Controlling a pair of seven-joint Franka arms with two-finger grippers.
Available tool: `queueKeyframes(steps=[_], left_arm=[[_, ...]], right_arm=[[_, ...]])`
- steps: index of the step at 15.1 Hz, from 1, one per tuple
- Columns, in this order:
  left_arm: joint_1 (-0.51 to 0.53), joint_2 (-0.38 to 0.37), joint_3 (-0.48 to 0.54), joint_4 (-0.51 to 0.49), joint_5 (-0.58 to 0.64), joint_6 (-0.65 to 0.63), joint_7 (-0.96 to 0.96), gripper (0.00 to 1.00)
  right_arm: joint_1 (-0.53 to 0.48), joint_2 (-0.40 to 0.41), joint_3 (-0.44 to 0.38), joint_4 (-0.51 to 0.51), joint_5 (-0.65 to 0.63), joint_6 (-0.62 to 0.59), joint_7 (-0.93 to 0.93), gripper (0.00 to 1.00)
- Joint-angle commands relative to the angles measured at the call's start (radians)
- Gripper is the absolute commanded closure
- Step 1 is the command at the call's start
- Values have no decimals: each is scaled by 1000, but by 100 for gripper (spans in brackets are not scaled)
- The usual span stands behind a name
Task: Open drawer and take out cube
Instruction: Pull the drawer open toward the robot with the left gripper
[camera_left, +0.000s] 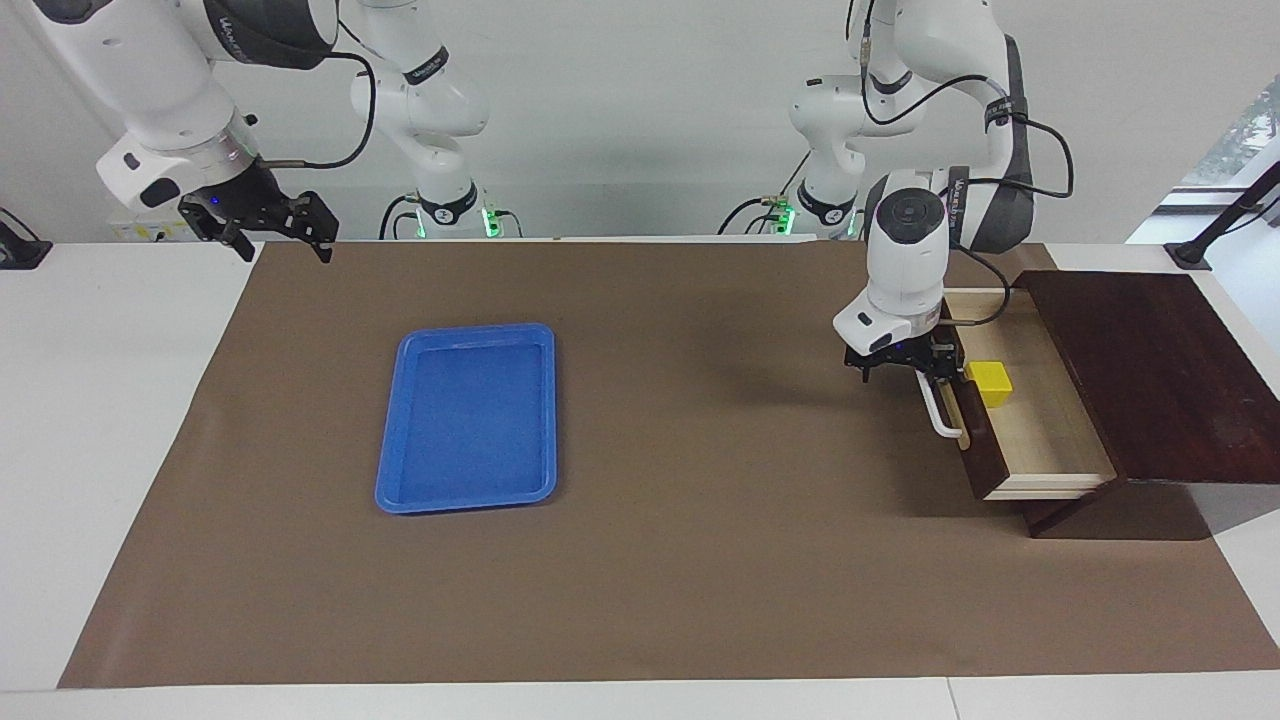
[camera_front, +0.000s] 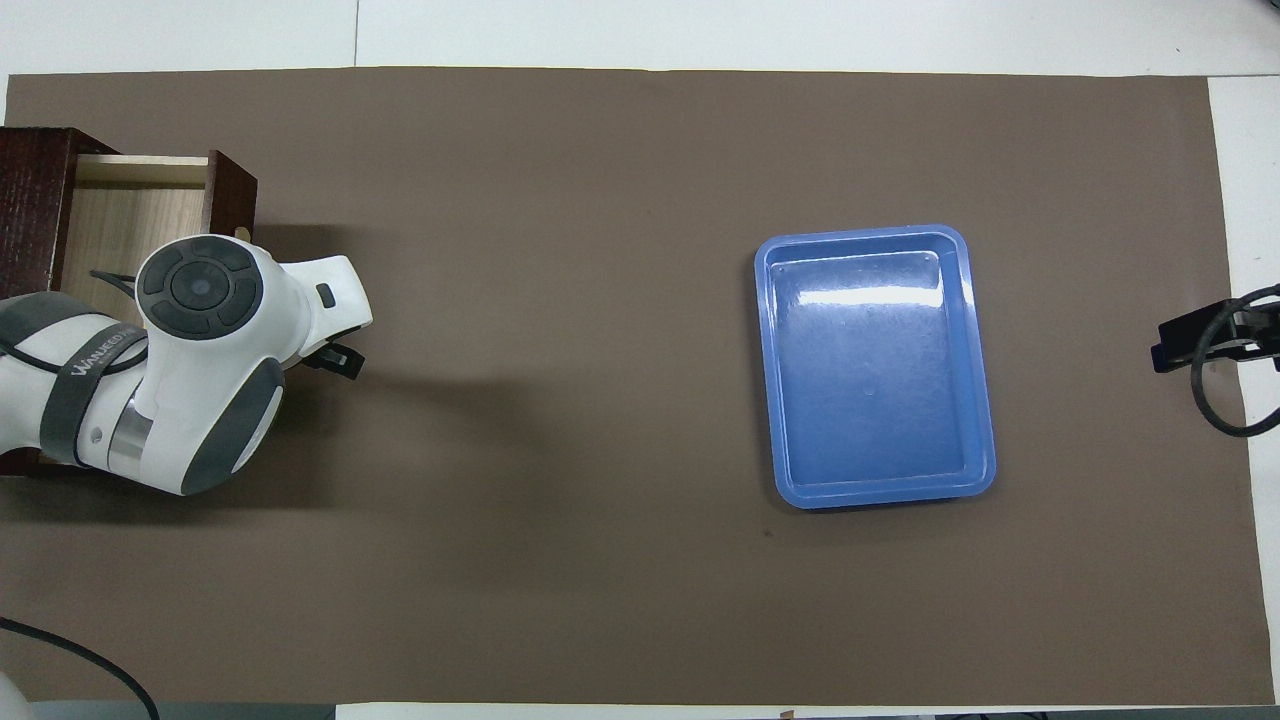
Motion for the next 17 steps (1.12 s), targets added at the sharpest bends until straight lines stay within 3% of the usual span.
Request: queueKeyframes(steps=[1, 6, 10, 12, 16, 17], left_arm=[[-27, -12, 2, 31, -3, -73, -2, 0], [-26, -17, -3, 149, -26, -192, 3, 0], [-6, -45, 12, 273, -177, -289, -8, 0], [55, -48, 17, 339, -247, -344, -34, 0], [151, -48, 22, 355, -250, -340, -121, 0], [201, -45, 22, 355, -270, -297, -264, 0]], right_arm=[[-16, -2, 13, 10, -16, -21, 0, 0], [-16, -2, 13, 8, -16, -21, 0, 0], [-16, -2, 13, 8, -16, -21, 0, 0], [-16, -2, 13, 8, -16, -21, 0, 0], [-16, -2, 13, 8, -16, -21, 0, 0], [-16, -2, 13, 8, -16, -21, -2, 0]])
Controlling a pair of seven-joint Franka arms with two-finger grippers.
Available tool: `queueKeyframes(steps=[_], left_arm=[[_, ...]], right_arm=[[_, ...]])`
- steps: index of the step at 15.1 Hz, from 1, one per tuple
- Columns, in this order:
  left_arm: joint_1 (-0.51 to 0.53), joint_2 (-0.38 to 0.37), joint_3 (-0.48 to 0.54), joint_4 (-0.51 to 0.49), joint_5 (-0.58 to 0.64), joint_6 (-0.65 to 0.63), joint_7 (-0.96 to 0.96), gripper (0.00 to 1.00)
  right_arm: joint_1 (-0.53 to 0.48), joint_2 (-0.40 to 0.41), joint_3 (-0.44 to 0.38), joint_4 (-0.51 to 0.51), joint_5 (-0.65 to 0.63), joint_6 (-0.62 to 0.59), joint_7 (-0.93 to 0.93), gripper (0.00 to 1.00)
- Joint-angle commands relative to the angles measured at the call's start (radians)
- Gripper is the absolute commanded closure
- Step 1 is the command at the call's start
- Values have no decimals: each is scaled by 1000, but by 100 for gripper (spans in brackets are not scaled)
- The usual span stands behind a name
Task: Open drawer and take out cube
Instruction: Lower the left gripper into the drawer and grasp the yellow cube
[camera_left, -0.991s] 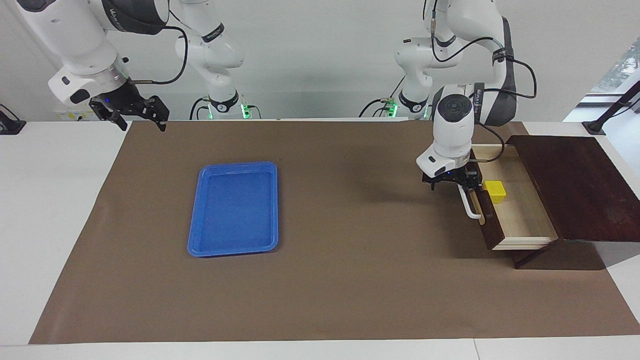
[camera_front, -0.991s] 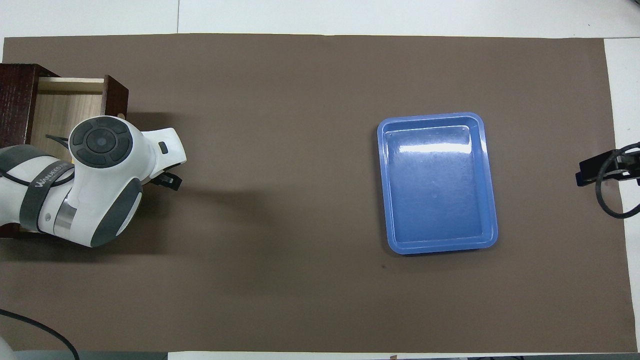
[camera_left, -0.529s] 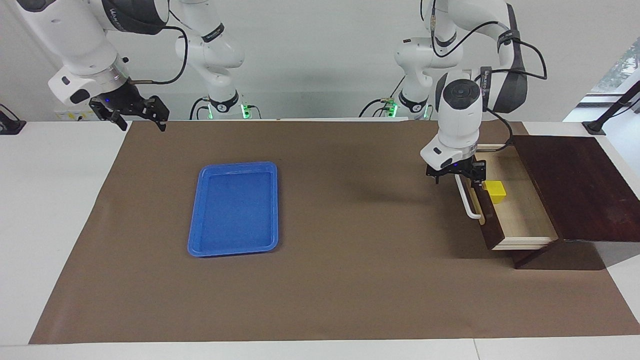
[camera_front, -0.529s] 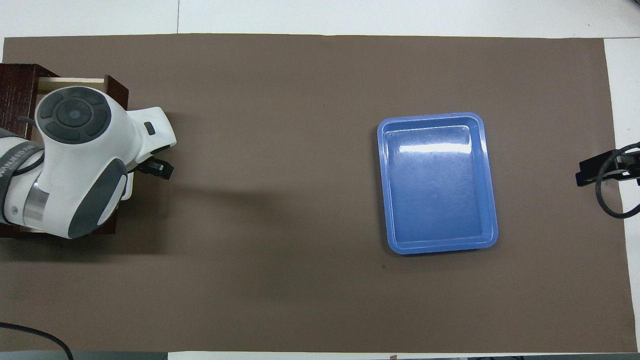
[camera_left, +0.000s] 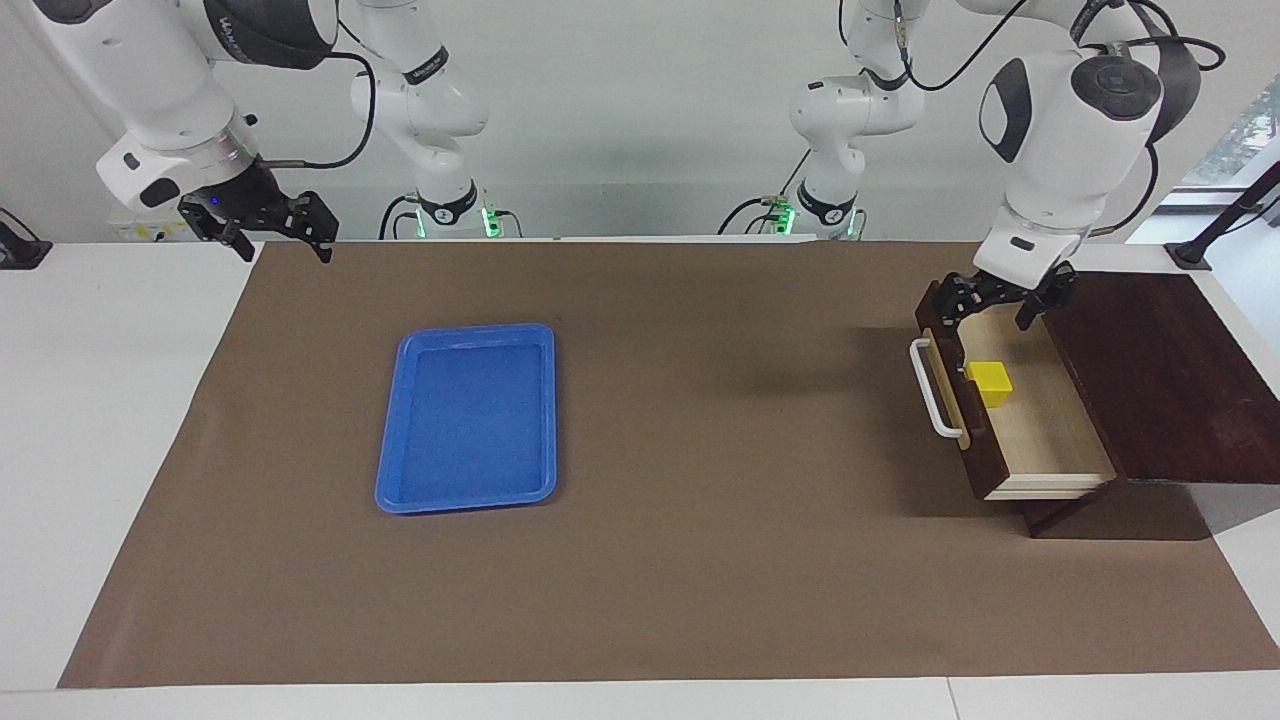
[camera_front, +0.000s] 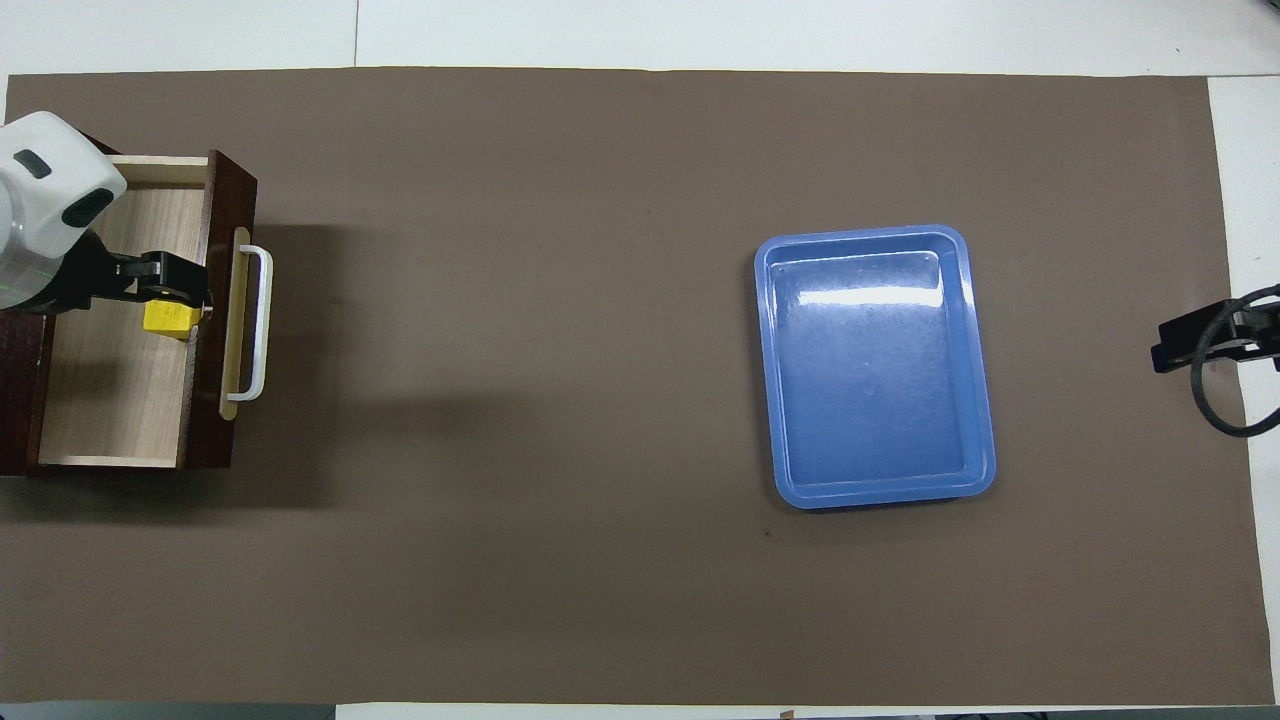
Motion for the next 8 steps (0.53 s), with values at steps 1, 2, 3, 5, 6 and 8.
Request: queueKeyframes(steps=[1, 2, 3, 5, 6, 8], left_arm=[[67, 10, -8, 8, -50, 54, -216, 0], [87, 8, -8, 3, -61, 57, -312, 0], [95, 5, -8, -2, -61, 45, -393, 0], [98, -6, -6, -20, -61, 37, -597, 0], [98, -9, -6, -26, -61, 38, -689, 0], [98, -9, -6, -26, -61, 35, -796, 0]], right_arm=[[-16, -2, 13, 8, -16, -21, 0, 0], [-16, -2, 13, 8, -16, -21, 0, 0], [-16, -2, 13, 8, -16, -21, 0, 0], [-16, -2, 13, 8, -16, -21, -2, 0], [-16, -2, 13, 8, -16, -21, 0, 0], [-16, -2, 13, 8, -16, -21, 0, 0]])
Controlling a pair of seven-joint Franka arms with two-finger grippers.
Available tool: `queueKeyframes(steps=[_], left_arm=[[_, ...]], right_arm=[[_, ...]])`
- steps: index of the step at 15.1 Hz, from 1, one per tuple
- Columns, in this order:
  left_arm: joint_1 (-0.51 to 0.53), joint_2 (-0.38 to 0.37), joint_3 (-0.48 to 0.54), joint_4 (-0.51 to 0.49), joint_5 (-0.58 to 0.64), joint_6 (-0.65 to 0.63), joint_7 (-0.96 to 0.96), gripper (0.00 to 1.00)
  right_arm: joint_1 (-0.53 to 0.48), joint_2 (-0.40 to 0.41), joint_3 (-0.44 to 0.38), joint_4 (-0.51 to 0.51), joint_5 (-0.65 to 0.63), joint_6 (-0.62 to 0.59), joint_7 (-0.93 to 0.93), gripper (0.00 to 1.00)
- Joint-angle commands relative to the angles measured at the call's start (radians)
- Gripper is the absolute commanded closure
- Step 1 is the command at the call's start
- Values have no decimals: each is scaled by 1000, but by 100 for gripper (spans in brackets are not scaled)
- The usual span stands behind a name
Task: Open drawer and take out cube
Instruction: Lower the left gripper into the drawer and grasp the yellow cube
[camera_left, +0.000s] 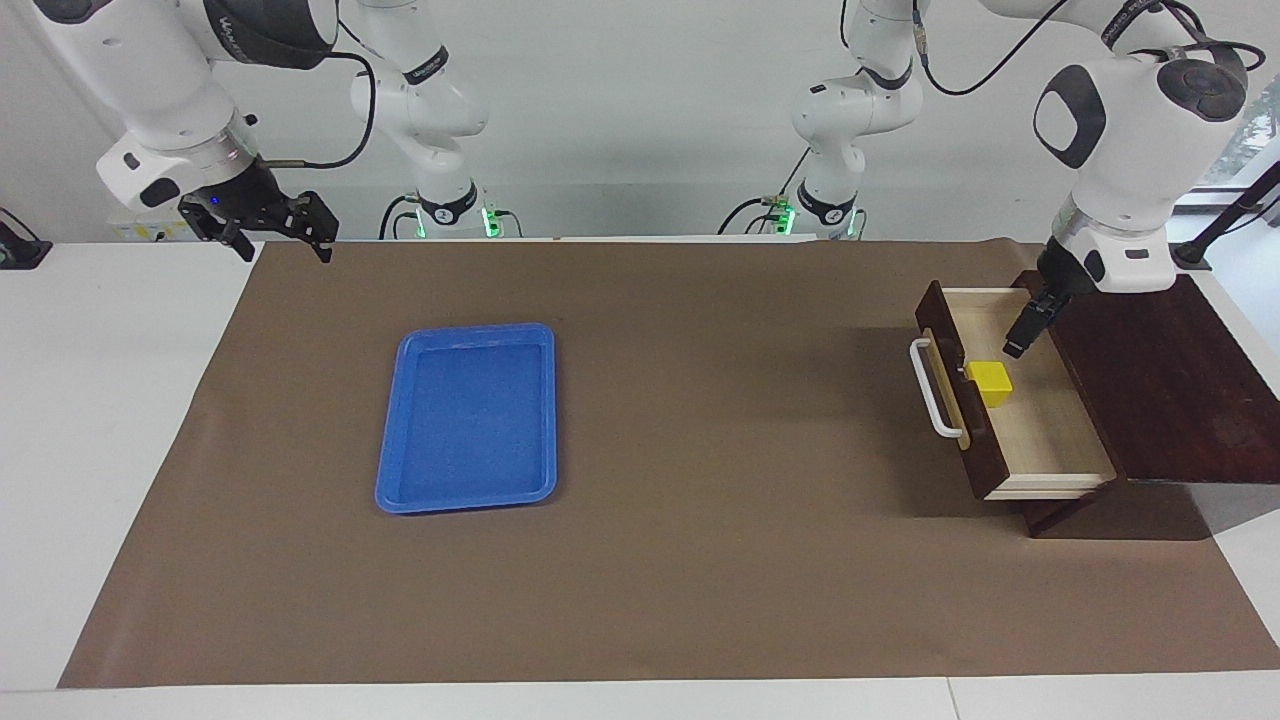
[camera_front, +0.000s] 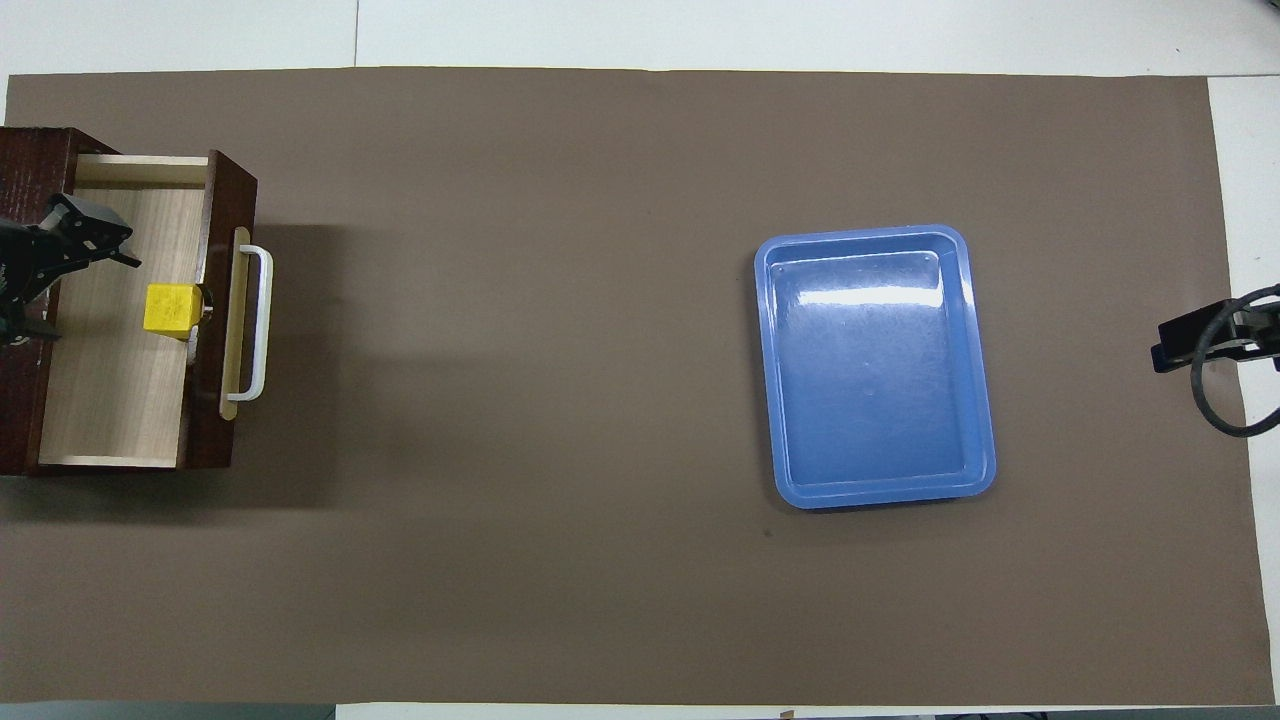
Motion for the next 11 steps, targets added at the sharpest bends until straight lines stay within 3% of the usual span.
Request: queueKeyframes(steps=[1, 5, 11], left_arm=[[7, -16, -5, -20, -17, -5, -132, 0], [31, -11, -3, -8, -84, -38, -391, 0], [33, 48, 3, -8, -51, 11, -554, 0]], right_arm=[[-16, -2, 13, 8, -16, -21, 0, 0], [-16, -2, 13, 8, -16, -21, 0, 0], [-16, -2, 13, 8, -16, -23, -2, 0]])
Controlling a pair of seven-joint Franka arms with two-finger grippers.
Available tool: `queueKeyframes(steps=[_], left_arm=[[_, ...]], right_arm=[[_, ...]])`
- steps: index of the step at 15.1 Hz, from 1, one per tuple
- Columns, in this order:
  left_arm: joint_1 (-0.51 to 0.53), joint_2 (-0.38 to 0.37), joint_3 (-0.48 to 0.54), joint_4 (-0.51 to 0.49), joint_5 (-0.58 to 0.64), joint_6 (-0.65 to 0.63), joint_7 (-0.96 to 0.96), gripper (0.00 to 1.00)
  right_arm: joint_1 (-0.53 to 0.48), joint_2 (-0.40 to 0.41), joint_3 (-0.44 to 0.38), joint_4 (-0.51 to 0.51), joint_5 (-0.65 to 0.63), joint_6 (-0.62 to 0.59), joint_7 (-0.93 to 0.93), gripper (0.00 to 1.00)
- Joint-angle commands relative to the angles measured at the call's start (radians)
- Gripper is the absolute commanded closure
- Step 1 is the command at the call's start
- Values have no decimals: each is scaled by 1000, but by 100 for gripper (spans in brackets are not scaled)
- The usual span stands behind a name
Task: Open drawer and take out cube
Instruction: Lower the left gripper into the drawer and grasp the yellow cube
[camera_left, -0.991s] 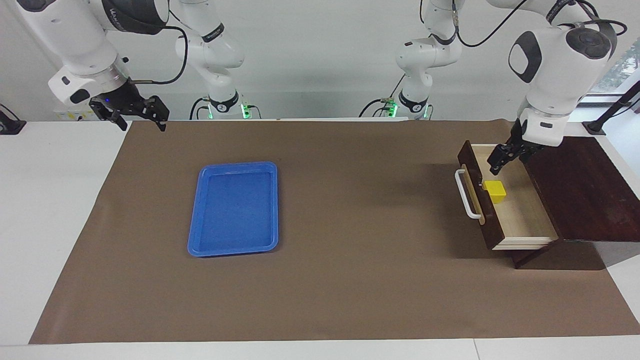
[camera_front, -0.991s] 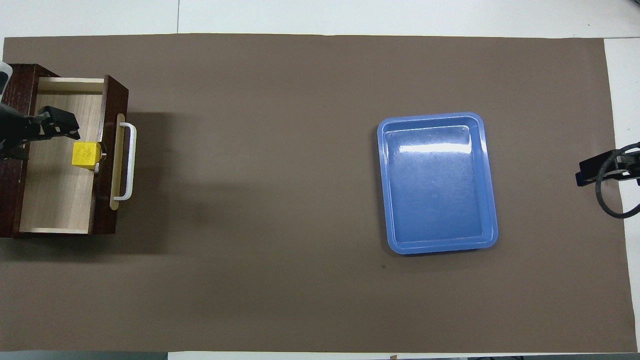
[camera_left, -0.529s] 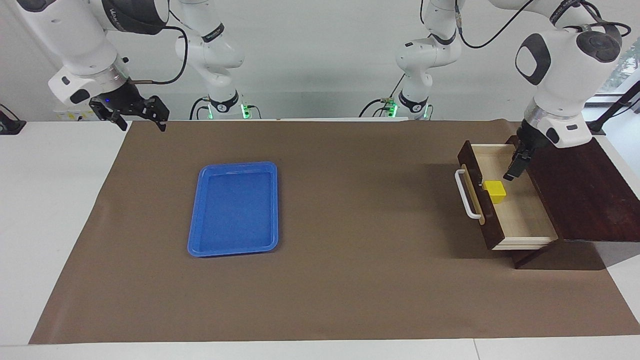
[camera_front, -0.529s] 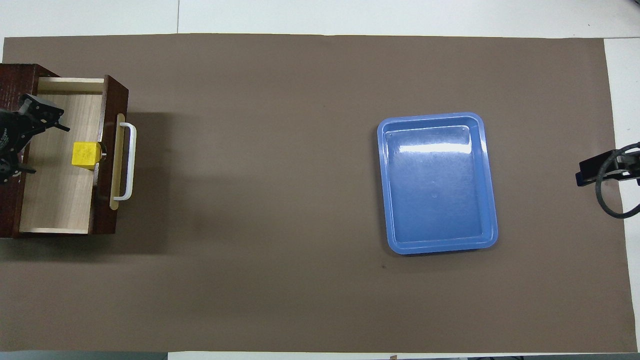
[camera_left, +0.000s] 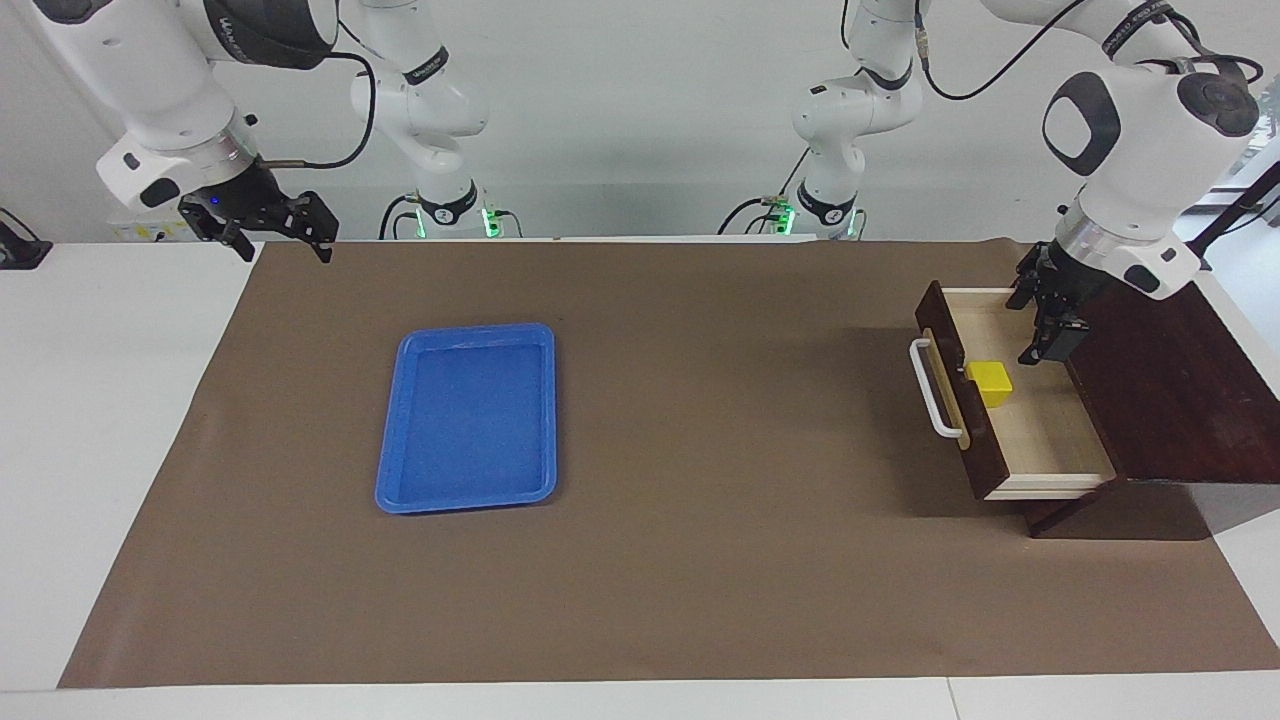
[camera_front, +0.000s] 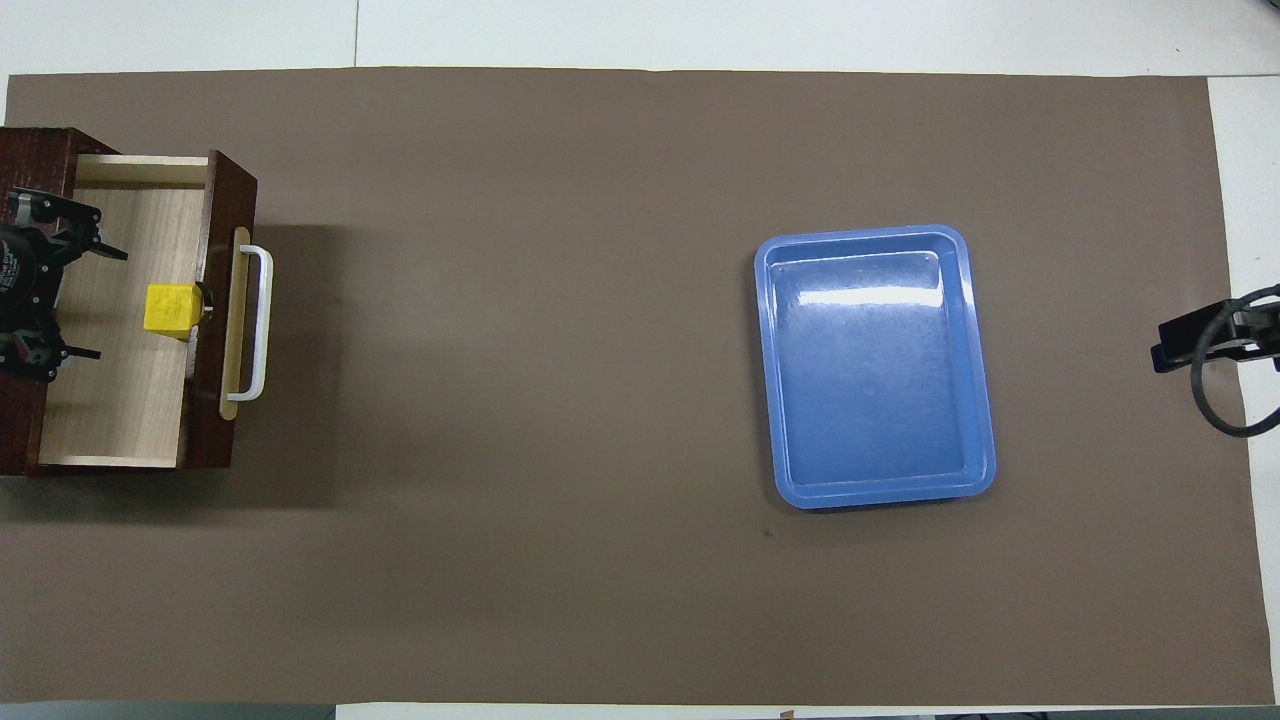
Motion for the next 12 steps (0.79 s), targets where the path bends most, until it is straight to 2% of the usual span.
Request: queueKeyframes(steps=[1, 5, 12], left_arm=[[10, 29, -5, -5, 35, 26, -48, 0], [13, 61, -4, -31, 41, 82, -109, 0], [21, 55, -4, -91, 43, 137, -180, 0]], right_arm=[[-16, -2, 13, 8, -16, -21, 0, 0], [-16, -2, 13, 8, -16, -21, 0, 0], [-16, -2, 13, 8, -16, -21, 0, 0]])
